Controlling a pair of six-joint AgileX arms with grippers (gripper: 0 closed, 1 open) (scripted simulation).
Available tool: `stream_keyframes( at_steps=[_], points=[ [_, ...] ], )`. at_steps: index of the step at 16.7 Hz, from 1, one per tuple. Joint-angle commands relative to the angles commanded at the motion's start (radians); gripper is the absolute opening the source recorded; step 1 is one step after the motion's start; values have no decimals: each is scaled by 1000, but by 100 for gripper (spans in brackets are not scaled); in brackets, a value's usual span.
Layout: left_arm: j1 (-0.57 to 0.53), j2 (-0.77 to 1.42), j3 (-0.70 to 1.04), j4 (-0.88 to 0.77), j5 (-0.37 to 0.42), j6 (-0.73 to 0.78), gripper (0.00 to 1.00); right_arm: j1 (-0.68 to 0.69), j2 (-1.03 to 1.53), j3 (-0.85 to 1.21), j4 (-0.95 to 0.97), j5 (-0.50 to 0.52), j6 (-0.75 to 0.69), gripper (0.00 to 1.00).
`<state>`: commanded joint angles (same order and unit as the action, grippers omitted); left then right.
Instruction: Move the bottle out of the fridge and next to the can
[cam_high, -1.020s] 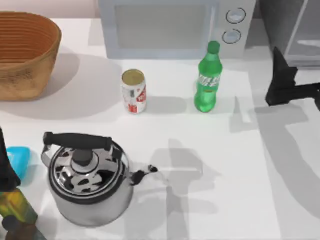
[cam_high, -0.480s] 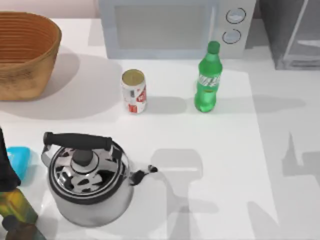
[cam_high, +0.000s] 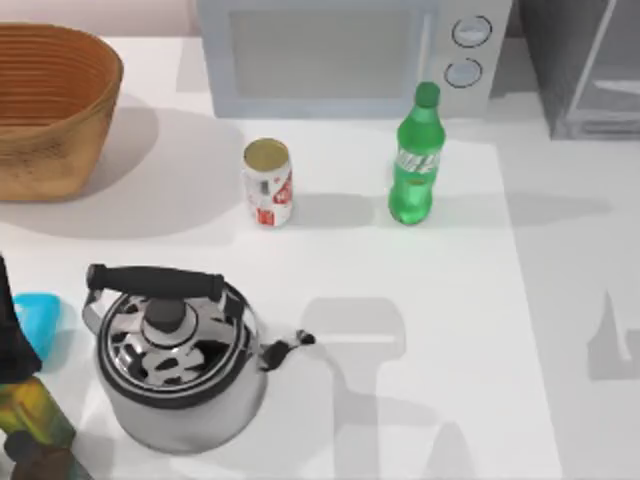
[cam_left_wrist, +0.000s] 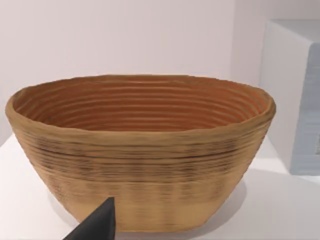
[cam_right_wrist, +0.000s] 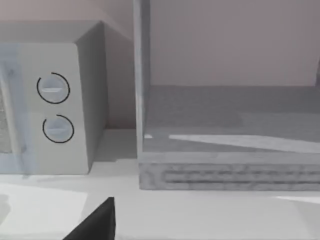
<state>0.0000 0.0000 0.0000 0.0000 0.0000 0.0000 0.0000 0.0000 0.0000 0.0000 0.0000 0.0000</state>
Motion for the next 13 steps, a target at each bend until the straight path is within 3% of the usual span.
stream_keyframes(
  at_steps=[7, 13],
  points=[
    [0, 0, 0, 0, 0, 0, 100, 5, -24, 26, -32, -2, 1, 100],
    [0, 0, 0, 0, 0, 0, 100, 5, -231, 197, -376, -4, 1, 100]
  ],
)
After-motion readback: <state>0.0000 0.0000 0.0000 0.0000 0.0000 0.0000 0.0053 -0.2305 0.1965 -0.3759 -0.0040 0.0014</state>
